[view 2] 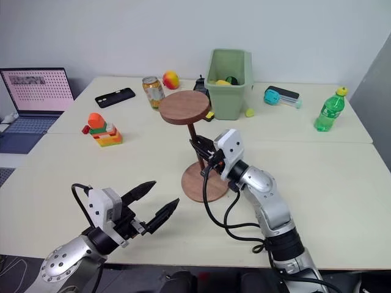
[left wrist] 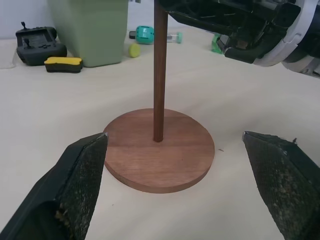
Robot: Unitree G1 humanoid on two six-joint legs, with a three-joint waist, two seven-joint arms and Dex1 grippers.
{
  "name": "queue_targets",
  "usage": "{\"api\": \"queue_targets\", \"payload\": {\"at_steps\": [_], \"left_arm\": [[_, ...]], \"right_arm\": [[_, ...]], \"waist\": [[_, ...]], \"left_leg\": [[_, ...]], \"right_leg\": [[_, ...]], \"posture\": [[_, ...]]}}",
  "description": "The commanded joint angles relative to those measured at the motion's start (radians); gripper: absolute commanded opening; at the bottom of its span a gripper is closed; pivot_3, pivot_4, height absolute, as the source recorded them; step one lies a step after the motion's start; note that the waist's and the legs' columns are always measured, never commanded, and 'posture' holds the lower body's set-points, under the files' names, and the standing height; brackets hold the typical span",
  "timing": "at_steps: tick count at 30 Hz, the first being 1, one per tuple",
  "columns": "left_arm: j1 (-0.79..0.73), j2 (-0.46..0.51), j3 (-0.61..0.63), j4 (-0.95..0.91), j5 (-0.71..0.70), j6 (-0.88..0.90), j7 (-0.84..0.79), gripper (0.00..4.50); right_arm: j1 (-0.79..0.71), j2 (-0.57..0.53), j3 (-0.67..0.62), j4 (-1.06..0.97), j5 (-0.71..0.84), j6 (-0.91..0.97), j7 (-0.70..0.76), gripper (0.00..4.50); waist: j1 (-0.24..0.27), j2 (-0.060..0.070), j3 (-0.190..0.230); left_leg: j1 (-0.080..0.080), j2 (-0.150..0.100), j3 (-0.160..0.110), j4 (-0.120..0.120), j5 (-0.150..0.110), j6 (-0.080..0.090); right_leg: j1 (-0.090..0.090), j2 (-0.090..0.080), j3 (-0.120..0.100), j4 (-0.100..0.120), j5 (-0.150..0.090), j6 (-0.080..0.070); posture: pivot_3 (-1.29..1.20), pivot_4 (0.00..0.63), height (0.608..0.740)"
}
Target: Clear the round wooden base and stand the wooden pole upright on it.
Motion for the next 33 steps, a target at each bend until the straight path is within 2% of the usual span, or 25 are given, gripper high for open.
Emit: {"api": "queue_targets", "payload": {"at_steps": [1, 4, 9, 16, 19, 27, 29, 33], "left_arm": [[0.006, 0.005, 0.008, -0.015, -0.006, -0.024, -0.009, 4.5], [0.007, 0.004, 0.008, -0.015, -0.005, -0.024, -0.01, 4.5], [0.005, 0.003, 0.009, -0.014, -0.004, -0.023, -0.01, 4.5], [0.006, 0.003, 0.009, -0.016, -0.001, -0.019, -0.006, 4.5], [0.009, 0.003, 0.01, -0.016, 0.002, -0.006, 0.007, 4.5], [0.01, 0.001, 0.009, -0.015, -0.001, -0.005, 0.021, 4.5], [0.01, 0.001, 0.009, -0.016, -0.001, -0.006, 0.021, 4.5], [0.006, 0.003, 0.01, -0.011, -0.004, -0.006, 0.018, 4.5]], "right_arm": [[0.062, -0.055, 0.019, 0.115, -0.062, 0.179, -0.038, 0.17], [0.067, -0.07, 0.035, 0.123, -0.068, 0.19, -0.034, 0.17], [0.071, -0.088, 0.047, 0.156, -0.071, 0.207, -0.041, 0.17], [0.063, -0.08, 0.042, 0.184, -0.06, 0.25, -0.063, 0.17], [0.063, -0.081, 0.044, 0.184, -0.057, 0.258, -0.065, 0.17], [0.056, -0.091, 0.054, 0.156, -0.059, 0.233, -0.046, 0.17], [0.049, -0.099, 0.056, 0.134, -0.049, 0.233, -0.027, 0.73], [0.039, -0.109, 0.048, 0.085, -0.026, 0.282, -0.012, 1.72]], "waist": [[0.0, 0.002, -0.007], [0.0, 0.006, -0.009], [0.001, 0.003, -0.012], [0.001, 0.003, -0.013], [0.001, 0.003, -0.013], [0.001, 0.003, -0.013], [0.001, 0.003, -0.013], [0.003, -0.008, 0.006]], "left_leg": [[0.001, 0.0, 0.0, 0.0, 0.0, 0.0], [0.008, 0.0, 0.0, -0.002, 0.0, 0.0], [0.03, -0.001, 0.002, -0.016, -0.001, 0.001], [0.031, 0.0, 0.001, -0.017, -0.002, 0.001], [0.031, 0.0, 0.001, -0.017, -0.002, 0.0], [0.03, 0.0, 0.001, -0.018, -0.002, 0.0], [0.03, 0.0, 0.001, -0.018, -0.002, 0.0], [0.024, 0.001, 0.0, -0.019, -0.002, -0.001]], "right_leg": [[0.001, 0.0, 0.0, 0.0, 0.0, 0.0], [0.01, 0.0, -0.001, -0.006, -0.001, -0.001], [0.024, -0.002, 0.002, -0.015, -0.012, -0.005], [0.024, -0.006, 0.001, -0.015, -0.01, -0.001], [0.024, -0.007, 0.001, -0.015, -0.014, -0.006], [0.024, -0.007, 0.001, -0.016, -0.015, -0.007], [0.024, -0.007, 0.001, -0.016, -0.015, -0.007], [0.017, -0.007, 0.0, -0.017, -0.015, -0.008]], "posture": [[0.0, 0.15, 0.74], [0.0, 0.15, 0.74], [0.0, 0.15, 0.74], [0.0, 0.15, 0.74], [0.0, 0.15, 0.74], [0.0, 0.15, 0.74], [0.0, 0.15, 0.74], [0.0, 0.15, 0.74]]}}
